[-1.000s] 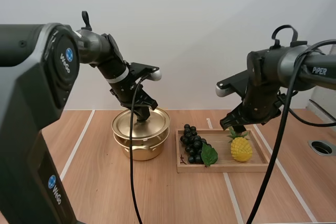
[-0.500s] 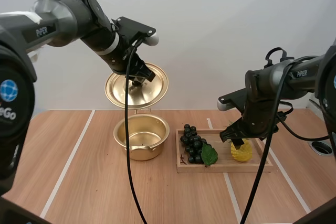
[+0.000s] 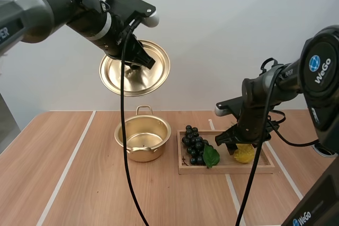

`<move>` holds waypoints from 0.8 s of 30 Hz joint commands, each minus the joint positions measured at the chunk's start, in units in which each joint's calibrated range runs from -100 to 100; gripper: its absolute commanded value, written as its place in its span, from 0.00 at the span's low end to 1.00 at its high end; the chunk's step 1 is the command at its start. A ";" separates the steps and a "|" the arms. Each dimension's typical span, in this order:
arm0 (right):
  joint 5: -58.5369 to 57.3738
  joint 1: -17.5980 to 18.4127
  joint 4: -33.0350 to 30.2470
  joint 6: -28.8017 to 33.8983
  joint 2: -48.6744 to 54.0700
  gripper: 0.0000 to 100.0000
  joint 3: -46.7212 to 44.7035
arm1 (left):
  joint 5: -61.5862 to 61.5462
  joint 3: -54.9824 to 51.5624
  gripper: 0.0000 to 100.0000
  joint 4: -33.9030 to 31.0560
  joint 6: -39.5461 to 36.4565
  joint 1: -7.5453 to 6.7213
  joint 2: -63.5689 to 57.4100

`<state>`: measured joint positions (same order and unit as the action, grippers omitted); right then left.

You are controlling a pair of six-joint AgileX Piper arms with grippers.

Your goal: Open the pot, put the pineapple inside, and close it

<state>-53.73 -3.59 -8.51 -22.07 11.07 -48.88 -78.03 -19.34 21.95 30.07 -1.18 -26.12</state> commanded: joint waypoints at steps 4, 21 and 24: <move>2.91 -0.22 -0.28 0.07 -1.22 1.00 -0.14 | 0.90 0.53 0.00 0.19 0.63 -0.22 -4.15; 6.16 -0.22 -3.01 0.07 -7.45 1.00 -0.25 | 23.86 0.53 0.00 0.58 -2.22 -0.22 -13.32; 7.04 -0.22 -3.01 0.07 -7.46 1.00 -0.25 | 28.66 2.32 0.00 0.58 -2.72 0.05 -13.18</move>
<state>-47.14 -3.59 -10.73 -22.07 4.20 -48.92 -55.98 -18.58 21.95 28.44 -1.18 -38.97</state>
